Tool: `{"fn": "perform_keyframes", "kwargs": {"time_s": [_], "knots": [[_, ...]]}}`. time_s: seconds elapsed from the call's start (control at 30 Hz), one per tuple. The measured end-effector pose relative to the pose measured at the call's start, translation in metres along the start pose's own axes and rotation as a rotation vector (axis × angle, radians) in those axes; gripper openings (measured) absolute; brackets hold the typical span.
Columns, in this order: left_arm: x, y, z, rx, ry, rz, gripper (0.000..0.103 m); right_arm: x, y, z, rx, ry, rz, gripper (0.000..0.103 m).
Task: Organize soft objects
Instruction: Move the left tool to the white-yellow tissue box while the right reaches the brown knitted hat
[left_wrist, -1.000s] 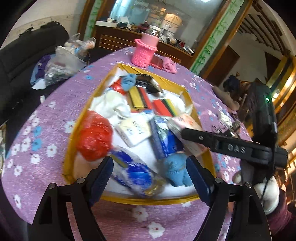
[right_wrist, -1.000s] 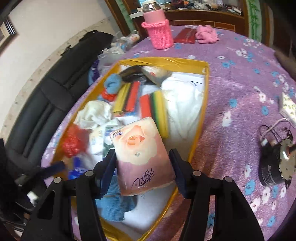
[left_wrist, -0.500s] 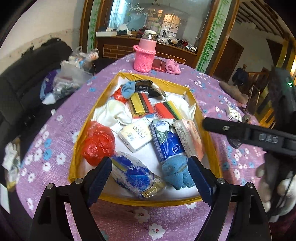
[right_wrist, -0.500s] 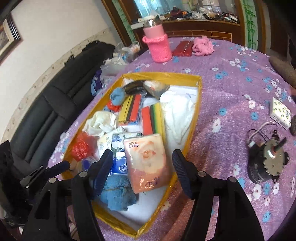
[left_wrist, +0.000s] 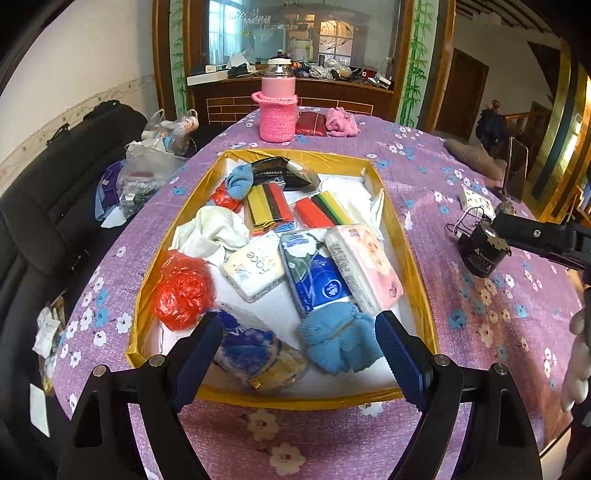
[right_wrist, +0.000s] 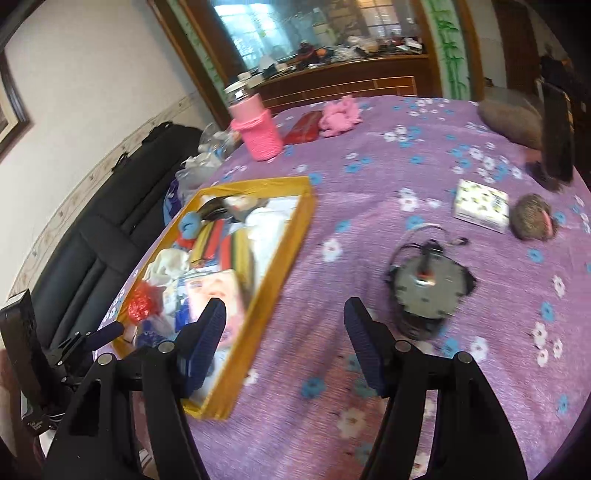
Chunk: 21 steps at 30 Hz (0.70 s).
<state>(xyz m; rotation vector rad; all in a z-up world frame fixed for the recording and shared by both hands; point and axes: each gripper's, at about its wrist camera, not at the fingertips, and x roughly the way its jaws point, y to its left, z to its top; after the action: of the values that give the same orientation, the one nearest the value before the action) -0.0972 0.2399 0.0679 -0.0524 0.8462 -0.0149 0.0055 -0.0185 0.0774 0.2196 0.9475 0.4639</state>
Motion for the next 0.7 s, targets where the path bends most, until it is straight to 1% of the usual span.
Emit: {"fn": "perform_keyframes", "kwargs": {"time_s": [0.23, 0.7], "knots": [[-0.003, -0.019, 0.003, 0.054, 0.004, 0.023, 0.085, -0.02, -0.04, -0.004, 0.078, -0.043, -0.009, 0.066], [0.003, -0.05, 0.01, 0.144, 0.019, 0.05, 0.085, -0.052, -0.12, -0.012, 0.226, -0.093, -0.074, 0.066]]}}
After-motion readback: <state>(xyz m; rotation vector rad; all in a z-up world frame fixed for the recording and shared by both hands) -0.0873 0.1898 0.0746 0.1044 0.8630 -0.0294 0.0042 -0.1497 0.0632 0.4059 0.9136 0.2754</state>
